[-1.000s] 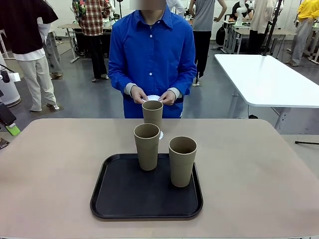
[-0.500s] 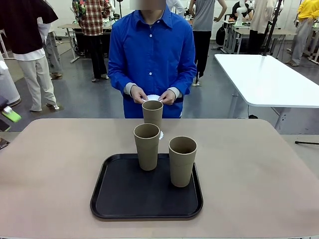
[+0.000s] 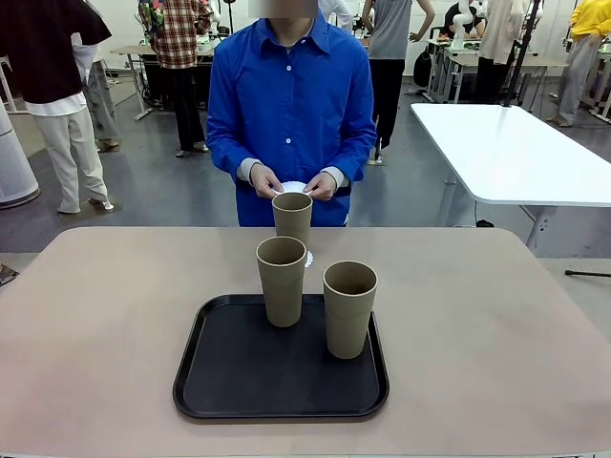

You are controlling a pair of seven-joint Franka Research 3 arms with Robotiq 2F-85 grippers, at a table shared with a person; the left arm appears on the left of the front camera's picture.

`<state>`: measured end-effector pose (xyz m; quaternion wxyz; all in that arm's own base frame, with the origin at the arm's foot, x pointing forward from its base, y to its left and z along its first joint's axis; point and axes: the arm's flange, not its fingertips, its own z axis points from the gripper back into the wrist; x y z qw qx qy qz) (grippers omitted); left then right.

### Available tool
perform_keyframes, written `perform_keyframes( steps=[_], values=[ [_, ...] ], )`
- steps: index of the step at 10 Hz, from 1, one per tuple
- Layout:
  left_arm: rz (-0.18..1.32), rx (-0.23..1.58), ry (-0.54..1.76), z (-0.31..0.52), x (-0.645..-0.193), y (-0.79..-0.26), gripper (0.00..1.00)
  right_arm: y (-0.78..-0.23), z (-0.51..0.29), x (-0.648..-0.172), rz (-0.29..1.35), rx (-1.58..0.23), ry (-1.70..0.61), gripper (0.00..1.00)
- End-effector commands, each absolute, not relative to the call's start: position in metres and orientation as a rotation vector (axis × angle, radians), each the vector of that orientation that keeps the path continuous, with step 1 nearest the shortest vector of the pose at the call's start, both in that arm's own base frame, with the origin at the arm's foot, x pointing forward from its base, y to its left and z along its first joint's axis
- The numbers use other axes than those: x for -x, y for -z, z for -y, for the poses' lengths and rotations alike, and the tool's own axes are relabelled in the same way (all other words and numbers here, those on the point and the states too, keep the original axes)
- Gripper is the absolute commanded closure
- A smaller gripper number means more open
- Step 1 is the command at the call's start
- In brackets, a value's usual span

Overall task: Place coasters on the table and set cups on them.
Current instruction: Take one Reusable plastic cup from the Flat Tray and place it on a coaster set by the human.

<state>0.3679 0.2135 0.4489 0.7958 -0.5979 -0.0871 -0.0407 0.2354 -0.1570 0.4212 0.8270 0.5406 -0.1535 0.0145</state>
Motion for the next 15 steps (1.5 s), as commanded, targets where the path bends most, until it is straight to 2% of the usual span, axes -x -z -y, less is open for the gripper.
perform_keyframes(
  steps=[1, 7, 11, 15],
  values=[
    [0.172, 1.286, 0.078, -0.231, -0.384, -0.439, 0.00, -0.422, 0.157, -0.237, 0.343, -1.163, -0.041, 0.00],
    [0.207, 1.340, -0.033, -0.287, -0.391, -0.407, 0.00, -0.422, 0.157, -0.237, 0.343, -1.163, -0.041, 0.00],
    [0.220, 1.359, -0.021, -0.296, -0.394, -0.405, 0.00, -0.422, 0.157, -0.237, 0.343, -1.163, -0.041, 0.00],
    [0.237, 1.260, 0.101, -0.263, -0.385, -0.433, 0.00, -0.422, 0.157, -0.237, 0.343, -1.163, -0.041, 0.00]
  ],
)
